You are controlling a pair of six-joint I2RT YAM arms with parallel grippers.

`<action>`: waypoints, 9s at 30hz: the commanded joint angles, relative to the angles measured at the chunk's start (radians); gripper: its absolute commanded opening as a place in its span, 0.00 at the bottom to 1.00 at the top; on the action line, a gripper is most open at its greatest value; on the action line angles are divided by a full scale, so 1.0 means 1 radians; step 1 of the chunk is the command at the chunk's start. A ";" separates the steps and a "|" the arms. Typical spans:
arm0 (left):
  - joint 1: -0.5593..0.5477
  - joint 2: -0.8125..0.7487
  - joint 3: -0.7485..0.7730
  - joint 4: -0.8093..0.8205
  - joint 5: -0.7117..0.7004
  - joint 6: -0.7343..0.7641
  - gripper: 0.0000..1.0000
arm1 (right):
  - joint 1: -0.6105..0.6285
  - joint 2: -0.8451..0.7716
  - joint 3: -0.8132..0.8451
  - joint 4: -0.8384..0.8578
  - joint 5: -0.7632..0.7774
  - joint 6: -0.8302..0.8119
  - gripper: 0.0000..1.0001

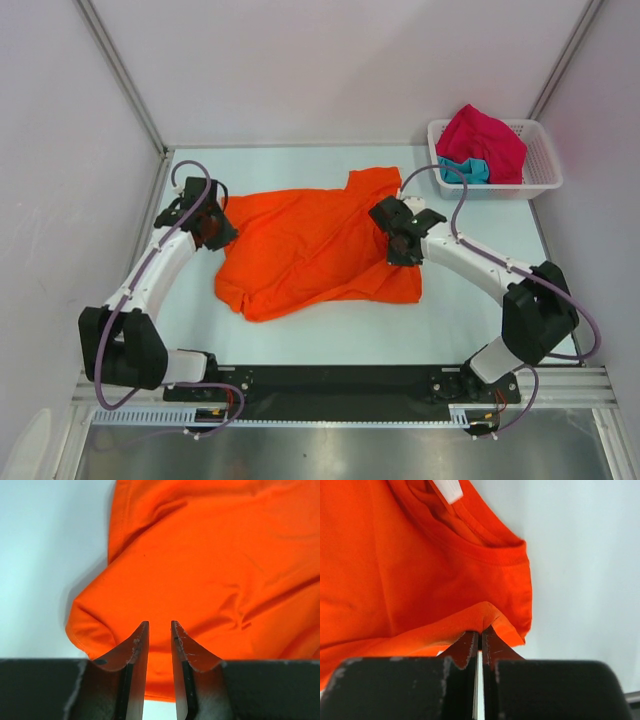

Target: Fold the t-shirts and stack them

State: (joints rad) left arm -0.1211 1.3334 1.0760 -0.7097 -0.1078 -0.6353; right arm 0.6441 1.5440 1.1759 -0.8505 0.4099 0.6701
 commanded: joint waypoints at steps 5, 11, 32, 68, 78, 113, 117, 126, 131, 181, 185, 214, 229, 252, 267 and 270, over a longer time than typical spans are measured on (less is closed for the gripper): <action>0.008 -0.075 -0.062 0.016 0.085 0.037 0.29 | -0.073 0.094 0.120 0.085 -0.006 -0.121 0.00; 0.009 -0.135 -0.133 0.013 0.099 0.029 0.29 | -0.113 0.183 0.172 0.100 -0.016 -0.153 0.00; 0.047 -0.194 -0.171 -0.010 0.099 0.055 0.30 | -0.201 0.398 0.378 0.128 -0.011 -0.239 0.00; -0.097 -0.214 -0.412 0.108 0.180 -0.046 0.30 | -0.092 0.162 0.321 0.071 -0.051 -0.222 0.58; -0.101 -0.234 -0.429 0.081 0.112 -0.041 0.31 | -0.084 0.145 0.275 0.074 -0.062 -0.214 0.56; -0.106 -0.220 -0.341 0.079 0.137 -0.023 0.00 | -0.083 0.142 0.271 0.050 -0.040 -0.219 0.55; -0.100 -0.260 -0.185 -0.026 0.109 -0.003 0.00 | -0.081 0.125 0.265 0.048 -0.036 -0.222 0.55; -0.026 -0.214 -0.102 -0.051 0.071 0.028 0.00 | -0.093 0.074 0.249 0.036 -0.022 -0.242 0.56; 0.067 -0.165 -0.090 -0.028 0.068 0.046 0.00 | -0.115 0.057 0.251 0.036 -0.025 -0.251 0.56; 0.275 0.431 0.254 0.010 0.218 0.154 0.54 | 0.029 0.427 0.343 0.172 -0.191 -0.188 0.58; 0.276 0.417 0.223 0.016 0.220 0.155 0.54 | 0.028 0.467 0.376 0.172 -0.178 -0.207 0.58; 0.275 0.346 0.141 0.027 0.223 0.172 0.54 | -0.043 0.644 0.754 0.022 -0.086 -0.316 0.48; 0.273 0.096 -0.096 0.036 0.235 0.190 0.54 | -0.023 0.286 0.404 0.100 -0.019 -0.279 0.52; 0.265 0.283 -0.015 0.055 0.198 0.229 0.55 | -0.055 0.212 0.157 0.156 -0.006 -0.264 0.63; 0.218 0.325 0.022 0.044 0.184 0.206 0.55 | -0.087 0.171 0.074 0.174 0.012 -0.256 0.64; 0.210 0.326 0.022 0.046 0.180 0.201 0.55 | -0.092 0.165 0.067 0.182 0.012 -0.259 0.64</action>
State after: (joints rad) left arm 0.1028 1.6611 1.0779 -0.6670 0.0856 -0.4351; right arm 0.5602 1.7660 1.2503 -0.6975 0.3931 0.4080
